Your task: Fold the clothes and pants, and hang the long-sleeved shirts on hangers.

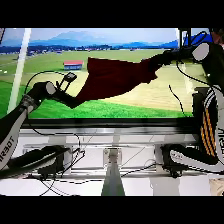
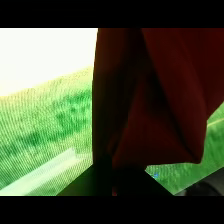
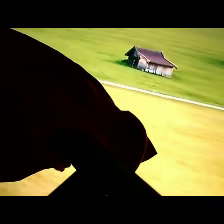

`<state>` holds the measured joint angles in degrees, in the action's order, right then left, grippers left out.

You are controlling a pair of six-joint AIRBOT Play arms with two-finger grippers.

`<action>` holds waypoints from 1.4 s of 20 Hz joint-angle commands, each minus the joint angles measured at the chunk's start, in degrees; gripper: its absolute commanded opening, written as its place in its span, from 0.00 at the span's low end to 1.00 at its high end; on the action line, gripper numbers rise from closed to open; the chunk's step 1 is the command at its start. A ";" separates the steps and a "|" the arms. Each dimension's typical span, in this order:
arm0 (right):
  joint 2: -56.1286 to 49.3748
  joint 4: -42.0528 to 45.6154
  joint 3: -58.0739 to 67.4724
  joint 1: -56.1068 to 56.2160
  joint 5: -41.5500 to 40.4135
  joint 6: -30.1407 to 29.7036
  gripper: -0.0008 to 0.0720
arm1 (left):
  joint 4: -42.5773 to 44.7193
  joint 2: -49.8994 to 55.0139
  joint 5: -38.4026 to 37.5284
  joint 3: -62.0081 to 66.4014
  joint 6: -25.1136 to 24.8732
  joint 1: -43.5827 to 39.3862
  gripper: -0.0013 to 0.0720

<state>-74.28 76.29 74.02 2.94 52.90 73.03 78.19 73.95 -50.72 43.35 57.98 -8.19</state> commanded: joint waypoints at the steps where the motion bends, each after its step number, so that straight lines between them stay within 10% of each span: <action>1: 0.26 -1.81 0.02 -0.04 -0.13 -0.02 0.03 | -2.99 0.20 -1.60 0.09 0.35 -0.04 0.03; 9: 9.22 4.85 8.39 -0.11 -10.38 -0.02 0.03 | -19.08 -10.29 -5.53 17.16 -4.33 6.34 0.03; 15: 16.52 10.88 13.60 -7.43 -15.89 2.78 0.03 | -25.46 -26.95 5.62 29.35 -4.83 25.22 0.03; 28: 30.58 -10.32 13.55 -10.03 19.37 5.31 0.03 | -25.57 -41.22 14.05 29.33 -0.81 35.06 0.03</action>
<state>-46.61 69.73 87.57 -7.01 59.66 78.61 52.64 33.71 -37.19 72.62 54.22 26.44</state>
